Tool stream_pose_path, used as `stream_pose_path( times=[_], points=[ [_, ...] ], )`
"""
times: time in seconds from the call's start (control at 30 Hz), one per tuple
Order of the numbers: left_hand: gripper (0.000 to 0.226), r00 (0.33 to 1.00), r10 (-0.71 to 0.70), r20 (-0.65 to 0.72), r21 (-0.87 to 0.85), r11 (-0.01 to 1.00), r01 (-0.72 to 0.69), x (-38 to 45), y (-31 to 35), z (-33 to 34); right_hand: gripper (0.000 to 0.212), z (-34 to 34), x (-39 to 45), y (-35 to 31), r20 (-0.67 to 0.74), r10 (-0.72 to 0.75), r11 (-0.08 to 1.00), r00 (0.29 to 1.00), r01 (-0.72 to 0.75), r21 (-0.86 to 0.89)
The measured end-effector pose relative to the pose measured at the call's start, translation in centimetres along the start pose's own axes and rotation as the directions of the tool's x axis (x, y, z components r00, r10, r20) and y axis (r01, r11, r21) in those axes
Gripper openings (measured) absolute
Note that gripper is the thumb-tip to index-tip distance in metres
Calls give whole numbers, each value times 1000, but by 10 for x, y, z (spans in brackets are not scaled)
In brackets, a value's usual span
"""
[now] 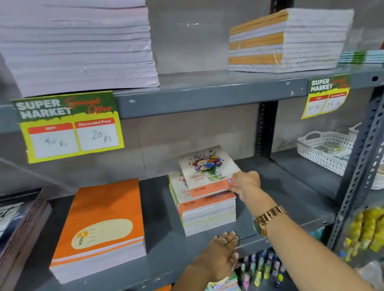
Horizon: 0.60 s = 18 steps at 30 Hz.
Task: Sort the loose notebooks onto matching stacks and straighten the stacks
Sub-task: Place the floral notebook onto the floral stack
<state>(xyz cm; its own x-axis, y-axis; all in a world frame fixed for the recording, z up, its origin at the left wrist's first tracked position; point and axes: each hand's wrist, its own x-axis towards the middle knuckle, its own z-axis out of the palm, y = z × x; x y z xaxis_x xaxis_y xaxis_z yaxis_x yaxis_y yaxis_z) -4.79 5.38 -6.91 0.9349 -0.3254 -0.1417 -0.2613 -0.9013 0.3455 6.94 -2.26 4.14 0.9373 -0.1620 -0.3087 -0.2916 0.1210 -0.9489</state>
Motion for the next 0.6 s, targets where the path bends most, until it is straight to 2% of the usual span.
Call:
stream_pose_path(
  times=[0.13,0.2,0.27,0.37,0.5,0.6],
  points=[
    [39,991,-81,-107,-29,996,79,-27,-8,-16,26,11,-5,17,-5,56,984,998,-56,-166],
    [39,955,-129,-269,6,991,135,-39,-17,-21,15,11,-7,21,-51,-2,948,999,-14,-318],
    [50,831,-150,-536,-54,988,144,-49,-26,-21,13,11,-9,21,-59,-86,876,995,47,-481],
    [45,664,-216,-716,-175,976,128,-54,-37,-21,31,13,-9,24,-35,-165,780,986,108,-617],
    [54,486,-433,-760,-432,894,120,-55,-37,-38,34,15,-12,24,-2,-209,709,978,150,-689],
    [37,384,-560,-734,-553,821,140,-53,-38,-48,39,13,-14,23,23,-216,635,976,158,-756]
  ],
)
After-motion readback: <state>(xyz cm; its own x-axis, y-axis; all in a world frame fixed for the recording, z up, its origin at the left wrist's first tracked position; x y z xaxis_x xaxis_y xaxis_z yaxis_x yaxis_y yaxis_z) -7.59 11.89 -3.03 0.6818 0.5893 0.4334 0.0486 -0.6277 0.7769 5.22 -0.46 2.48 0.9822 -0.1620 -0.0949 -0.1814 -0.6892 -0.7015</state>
